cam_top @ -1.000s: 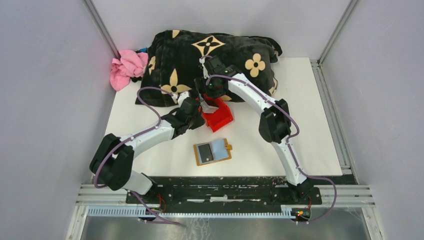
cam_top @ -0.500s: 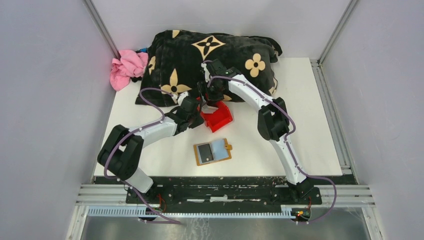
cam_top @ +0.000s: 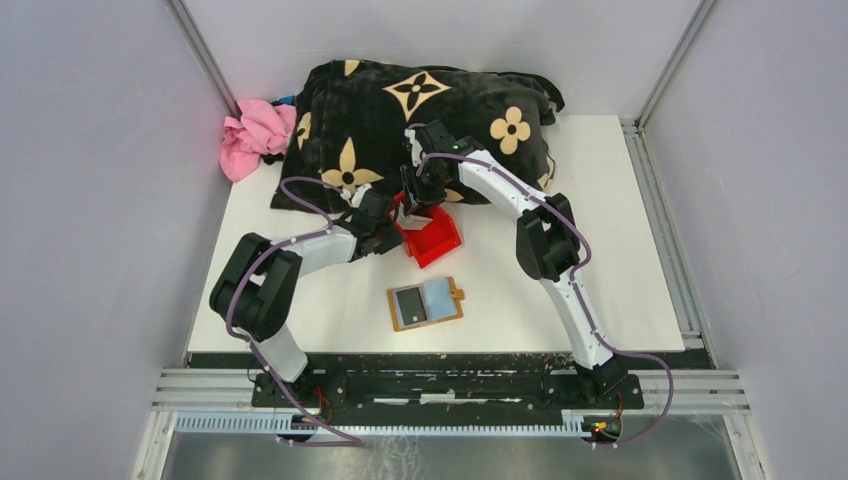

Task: Put the credit cards into the card holder
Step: Pick up the credit card from the storage box.

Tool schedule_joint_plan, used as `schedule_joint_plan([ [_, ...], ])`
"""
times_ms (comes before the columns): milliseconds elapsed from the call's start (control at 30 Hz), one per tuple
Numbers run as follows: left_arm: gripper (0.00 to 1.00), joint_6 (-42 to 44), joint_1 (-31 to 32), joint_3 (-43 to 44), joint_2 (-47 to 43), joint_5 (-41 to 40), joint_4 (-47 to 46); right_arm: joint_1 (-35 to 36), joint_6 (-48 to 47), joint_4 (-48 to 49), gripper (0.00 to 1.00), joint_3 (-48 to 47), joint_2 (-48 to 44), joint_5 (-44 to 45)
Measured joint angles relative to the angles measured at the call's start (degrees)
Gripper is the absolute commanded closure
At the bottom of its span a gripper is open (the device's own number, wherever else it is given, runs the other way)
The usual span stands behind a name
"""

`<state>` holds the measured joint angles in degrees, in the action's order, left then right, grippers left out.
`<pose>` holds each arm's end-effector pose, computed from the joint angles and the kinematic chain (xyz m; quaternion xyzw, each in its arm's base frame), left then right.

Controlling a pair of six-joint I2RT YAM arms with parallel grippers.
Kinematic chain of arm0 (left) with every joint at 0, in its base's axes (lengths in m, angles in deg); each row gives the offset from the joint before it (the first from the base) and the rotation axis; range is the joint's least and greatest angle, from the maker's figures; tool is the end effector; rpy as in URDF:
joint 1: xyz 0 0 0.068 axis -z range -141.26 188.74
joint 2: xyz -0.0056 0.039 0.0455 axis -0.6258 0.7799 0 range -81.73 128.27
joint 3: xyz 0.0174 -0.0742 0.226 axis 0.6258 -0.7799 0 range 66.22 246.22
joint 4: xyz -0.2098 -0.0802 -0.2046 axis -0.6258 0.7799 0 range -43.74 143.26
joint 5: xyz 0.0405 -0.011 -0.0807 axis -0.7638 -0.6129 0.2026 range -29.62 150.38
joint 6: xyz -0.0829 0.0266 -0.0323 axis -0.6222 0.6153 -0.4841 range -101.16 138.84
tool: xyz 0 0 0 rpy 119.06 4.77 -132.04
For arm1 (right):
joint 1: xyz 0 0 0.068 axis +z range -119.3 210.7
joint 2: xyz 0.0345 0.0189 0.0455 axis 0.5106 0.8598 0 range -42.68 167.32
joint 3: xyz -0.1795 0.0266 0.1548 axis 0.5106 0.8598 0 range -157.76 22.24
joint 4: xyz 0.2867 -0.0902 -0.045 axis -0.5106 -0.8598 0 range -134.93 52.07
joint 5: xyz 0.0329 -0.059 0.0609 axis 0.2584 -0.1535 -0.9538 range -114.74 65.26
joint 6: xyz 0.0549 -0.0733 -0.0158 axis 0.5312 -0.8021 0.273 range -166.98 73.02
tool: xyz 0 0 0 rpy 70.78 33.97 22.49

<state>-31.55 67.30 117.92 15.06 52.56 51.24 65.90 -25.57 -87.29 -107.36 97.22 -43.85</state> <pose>0.3522 -0.1788 0.0571 -0.2004 0.9163 -0.1671 0.3037 0.4483 0.3497 0.1358 -0.1574 0.9397 0.2635 0.1512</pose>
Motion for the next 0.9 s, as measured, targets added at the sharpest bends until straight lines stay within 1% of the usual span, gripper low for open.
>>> schedule_joint_plan([
  [233,0.76,0.0,-0.5,0.3,0.7,0.5,0.0,0.3,0.0,-0.2,0.53,-0.5,0.0,0.0],
  [433,0.76,0.0,-0.9,0.4,1.0,0.6,0.0,1.5,0.2,-1.0,0.55,-2.7,0.0,-0.1],
  [767,0.76,0.0,-1.4,0.5,1.0,0.8,0.0,2.3,0.1,-1.7,0.69,-4.5,0.0,0.4],
  [900,0.77,0.0,-1.4,0.5,1.0,0.9,-0.4,2.9,-1.0,-2.9,0.77,-4.5,-0.6,4.1],
])
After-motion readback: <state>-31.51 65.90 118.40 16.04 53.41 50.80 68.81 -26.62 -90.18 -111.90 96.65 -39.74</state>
